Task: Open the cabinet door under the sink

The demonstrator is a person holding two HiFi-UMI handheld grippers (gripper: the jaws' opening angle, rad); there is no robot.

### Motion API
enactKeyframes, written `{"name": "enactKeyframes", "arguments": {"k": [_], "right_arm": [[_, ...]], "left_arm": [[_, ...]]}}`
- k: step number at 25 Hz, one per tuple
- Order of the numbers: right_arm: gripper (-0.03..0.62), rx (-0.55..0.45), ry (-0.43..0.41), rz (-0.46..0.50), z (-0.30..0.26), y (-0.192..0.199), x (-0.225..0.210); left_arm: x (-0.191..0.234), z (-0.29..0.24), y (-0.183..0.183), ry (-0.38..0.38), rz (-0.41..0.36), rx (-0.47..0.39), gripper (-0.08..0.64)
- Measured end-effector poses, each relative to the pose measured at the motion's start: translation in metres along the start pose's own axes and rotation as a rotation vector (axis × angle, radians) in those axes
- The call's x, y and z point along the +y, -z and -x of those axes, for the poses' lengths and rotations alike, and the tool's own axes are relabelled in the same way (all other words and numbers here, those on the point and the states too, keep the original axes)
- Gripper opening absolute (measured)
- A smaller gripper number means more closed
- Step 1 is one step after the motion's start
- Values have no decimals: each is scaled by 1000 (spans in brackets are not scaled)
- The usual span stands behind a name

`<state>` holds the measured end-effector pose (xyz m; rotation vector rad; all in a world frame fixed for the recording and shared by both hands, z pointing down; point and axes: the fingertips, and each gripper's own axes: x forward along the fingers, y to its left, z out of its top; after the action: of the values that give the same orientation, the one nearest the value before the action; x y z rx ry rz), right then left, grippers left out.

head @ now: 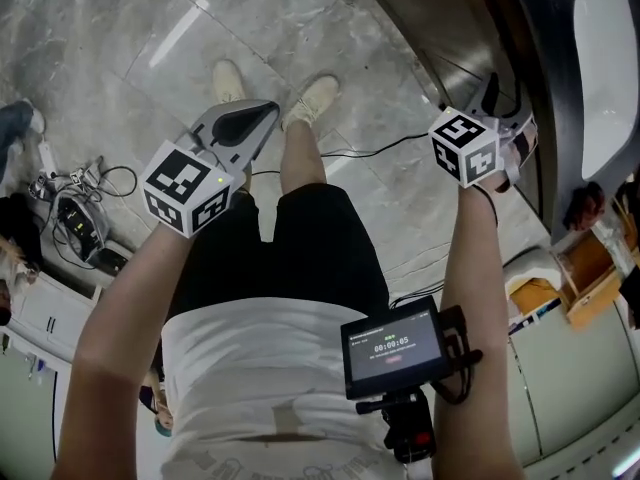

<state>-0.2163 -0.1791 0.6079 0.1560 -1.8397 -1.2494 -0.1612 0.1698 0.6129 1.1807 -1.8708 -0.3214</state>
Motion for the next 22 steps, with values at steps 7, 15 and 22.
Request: {"name": "enactKeyframes", "arguments": {"k": [7, 15, 22], "right_arm": [[179, 51, 108, 19, -17, 8, 2], [208, 74, 213, 39, -22, 12, -3], [230, 85, 205, 55, -24, 13, -4]], "left_arm": [[2, -11, 5, 18, 33, -1, 9], [-8, -17, 11, 27, 41, 22, 9], [-15, -20, 9, 33, 39, 16, 9]]}}
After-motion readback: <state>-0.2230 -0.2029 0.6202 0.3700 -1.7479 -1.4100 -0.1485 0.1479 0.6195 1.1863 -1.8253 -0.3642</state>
